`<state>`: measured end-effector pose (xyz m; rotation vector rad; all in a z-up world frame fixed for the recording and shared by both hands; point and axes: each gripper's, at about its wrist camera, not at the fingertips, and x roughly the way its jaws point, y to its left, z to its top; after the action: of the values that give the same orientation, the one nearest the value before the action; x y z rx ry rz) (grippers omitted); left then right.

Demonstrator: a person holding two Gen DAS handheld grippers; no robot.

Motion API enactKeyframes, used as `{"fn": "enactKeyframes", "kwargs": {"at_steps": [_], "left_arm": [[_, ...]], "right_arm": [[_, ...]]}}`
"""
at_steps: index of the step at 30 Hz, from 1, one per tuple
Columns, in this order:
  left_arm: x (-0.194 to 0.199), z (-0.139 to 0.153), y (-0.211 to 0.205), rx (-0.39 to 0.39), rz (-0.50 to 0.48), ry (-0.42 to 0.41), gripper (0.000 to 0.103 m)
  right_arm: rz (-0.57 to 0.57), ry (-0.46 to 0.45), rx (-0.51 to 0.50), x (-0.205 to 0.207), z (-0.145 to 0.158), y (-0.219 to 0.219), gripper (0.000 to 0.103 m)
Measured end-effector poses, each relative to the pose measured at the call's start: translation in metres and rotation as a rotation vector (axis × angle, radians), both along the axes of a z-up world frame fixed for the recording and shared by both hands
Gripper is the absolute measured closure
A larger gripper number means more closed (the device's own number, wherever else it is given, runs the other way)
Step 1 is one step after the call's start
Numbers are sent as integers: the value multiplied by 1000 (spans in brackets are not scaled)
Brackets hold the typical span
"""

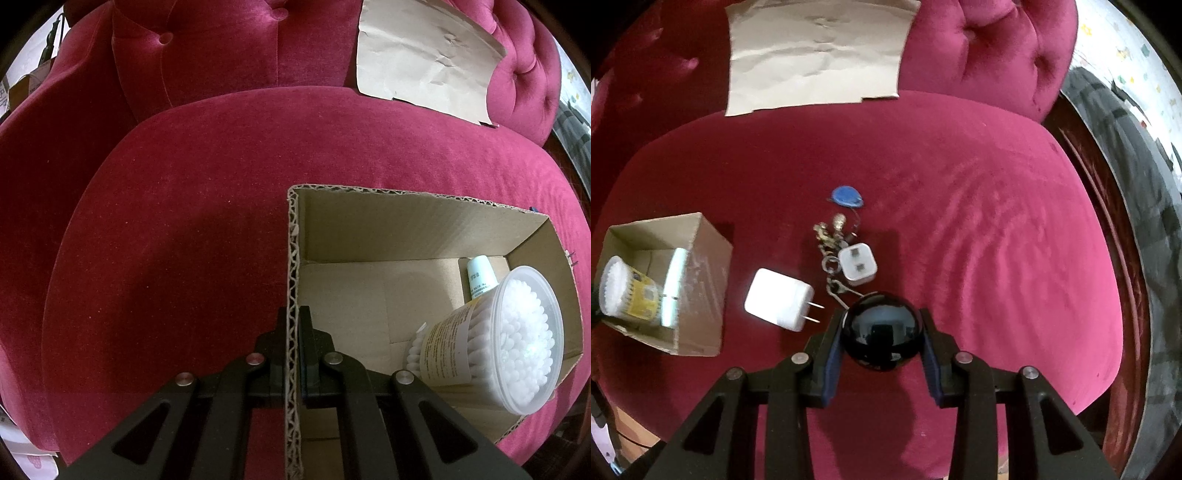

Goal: Organize rigid objects
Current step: 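Carry the black round object into the box and open the right gripper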

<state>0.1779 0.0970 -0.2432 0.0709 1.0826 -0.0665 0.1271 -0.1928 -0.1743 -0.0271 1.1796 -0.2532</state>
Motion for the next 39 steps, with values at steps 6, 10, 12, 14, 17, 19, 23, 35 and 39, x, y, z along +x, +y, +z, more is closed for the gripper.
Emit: {"fn": "enactKeyframes", "kwargs": {"at_steps": [6,10,12,14,17,19,23,35,39], "left_arm": [[0,0,0,0,0,0,100],[0,0,0,0,0,0,100],[0,0,0,0,1,0,100],[0,0,0,0,0,0,100],[0,0,0,1,0,0,100],[0,0,0,0,1,0,100],[0,0,0,1,0,0,100],[-1,0,0,1,-3,-2,100],[-2,0,0,2,-4,-3,100]], "right_arm": [[45,-14,3,8,6,10,63],[76,-24,10,14,9,18,63],[94,-33,16,18,10,22,63],[116,-43,22,22,13,31,63],[147,-61,32,28,19,45,63],[165,-71,40,33,21,54,63],[195,-86,60,40,23,71,63],[283,-98,95,58,12,117,63],[309,-99,106,64,8,130,63]]}}
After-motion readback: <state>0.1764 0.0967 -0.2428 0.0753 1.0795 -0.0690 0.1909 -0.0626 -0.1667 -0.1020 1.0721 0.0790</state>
